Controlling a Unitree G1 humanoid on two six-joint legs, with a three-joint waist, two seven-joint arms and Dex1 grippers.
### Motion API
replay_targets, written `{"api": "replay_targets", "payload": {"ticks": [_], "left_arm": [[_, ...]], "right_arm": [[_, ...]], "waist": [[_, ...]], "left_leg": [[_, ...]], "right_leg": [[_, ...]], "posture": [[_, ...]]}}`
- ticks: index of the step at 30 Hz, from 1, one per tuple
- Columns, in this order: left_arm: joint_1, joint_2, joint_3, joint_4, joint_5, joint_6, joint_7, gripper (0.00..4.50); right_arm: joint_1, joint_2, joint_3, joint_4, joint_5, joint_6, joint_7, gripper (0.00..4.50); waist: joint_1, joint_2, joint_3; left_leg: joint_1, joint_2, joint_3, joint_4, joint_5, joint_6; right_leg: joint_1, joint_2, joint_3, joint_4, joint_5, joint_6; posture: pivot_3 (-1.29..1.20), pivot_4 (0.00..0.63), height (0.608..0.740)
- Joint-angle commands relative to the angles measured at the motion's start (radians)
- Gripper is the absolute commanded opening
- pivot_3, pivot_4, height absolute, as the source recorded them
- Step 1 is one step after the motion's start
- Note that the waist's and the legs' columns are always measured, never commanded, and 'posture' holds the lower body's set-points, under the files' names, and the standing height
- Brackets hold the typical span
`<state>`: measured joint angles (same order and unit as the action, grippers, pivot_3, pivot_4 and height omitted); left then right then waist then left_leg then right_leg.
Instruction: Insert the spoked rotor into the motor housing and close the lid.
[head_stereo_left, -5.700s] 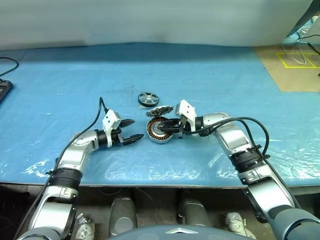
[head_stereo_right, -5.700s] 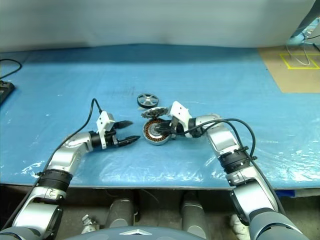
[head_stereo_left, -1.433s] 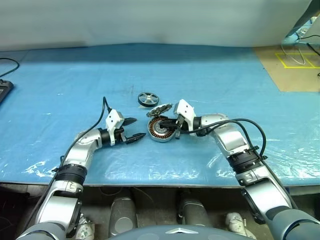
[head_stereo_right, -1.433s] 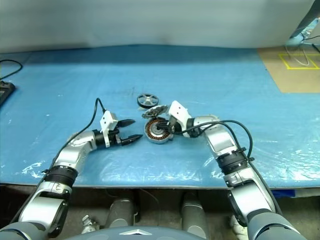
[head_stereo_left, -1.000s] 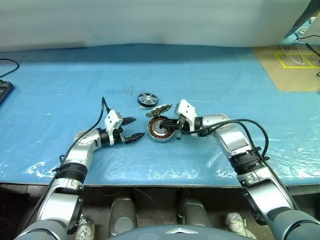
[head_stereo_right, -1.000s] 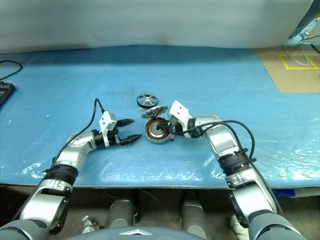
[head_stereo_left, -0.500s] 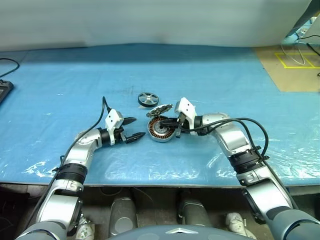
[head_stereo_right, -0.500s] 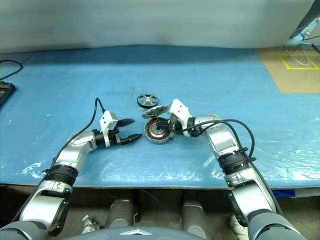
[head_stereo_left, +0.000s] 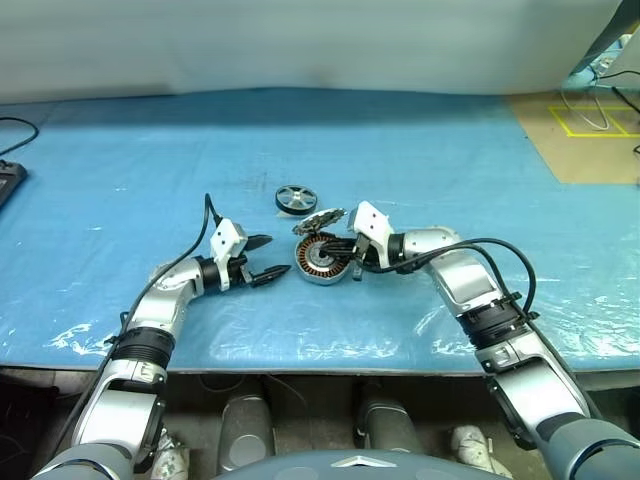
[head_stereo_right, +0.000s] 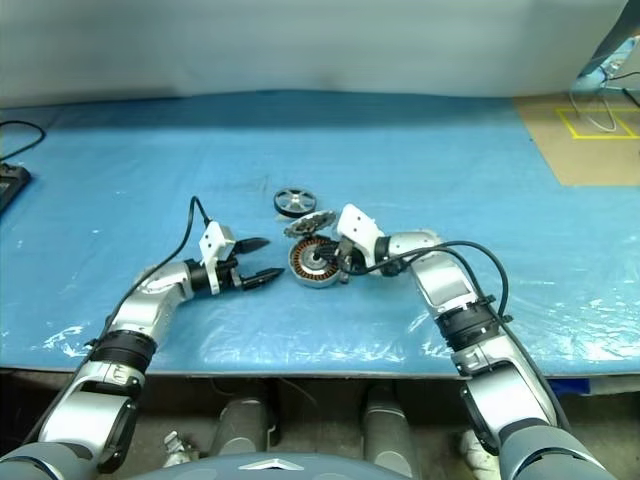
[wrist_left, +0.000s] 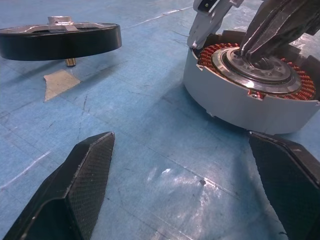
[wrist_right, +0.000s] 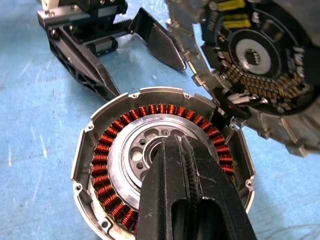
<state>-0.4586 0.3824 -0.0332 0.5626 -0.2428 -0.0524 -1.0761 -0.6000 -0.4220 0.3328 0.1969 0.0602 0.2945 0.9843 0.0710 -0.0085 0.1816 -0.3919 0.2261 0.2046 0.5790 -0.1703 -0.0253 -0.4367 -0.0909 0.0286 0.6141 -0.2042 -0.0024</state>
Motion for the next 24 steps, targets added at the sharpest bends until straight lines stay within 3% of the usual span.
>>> {"api": "replay_targets", "payload": {"ticks": [1,17,24], "left_arm": [[0.013,-0.003,-0.001,-0.032,-0.004,0.017,0.001,4.50],[0.015,-0.006,-0.004,-0.086,-0.006,0.073,0.001,4.50],[0.008,-0.005,0.000,-0.075,-0.003,0.071,0.001,4.50]], "right_arm": [[0.032,-0.032,0.043,0.005,-0.066,0.028,-0.009,0.03],[0.067,-0.067,0.065,-0.072,-0.084,0.078,-0.002,0.03],[0.059,-0.035,0.000,-0.159,0.022,0.160,0.020,0.03]], "waist": [[0.000,0.000,0.000],[0.005,-0.002,-0.001],[0.007,-0.002,-0.001]], "left_leg": [[0.001,0.000,0.000,0.000,0.000,0.000],[0.002,-0.001,0.000,-0.004,0.000,0.000],[0.001,-0.001,0.000,-0.004,0.000,0.000]], "right_leg": [[0.001,0.000,0.000,-0.001,0.000,0.000],[0.005,-0.002,0.000,-0.007,0.000,0.000],[0.005,-0.002,0.000,-0.007,-0.001,0.001]], "posture": [[0.00,0.150,0.740],[0.00,0.150,0.740],[0.00,0.150,0.740]]}}
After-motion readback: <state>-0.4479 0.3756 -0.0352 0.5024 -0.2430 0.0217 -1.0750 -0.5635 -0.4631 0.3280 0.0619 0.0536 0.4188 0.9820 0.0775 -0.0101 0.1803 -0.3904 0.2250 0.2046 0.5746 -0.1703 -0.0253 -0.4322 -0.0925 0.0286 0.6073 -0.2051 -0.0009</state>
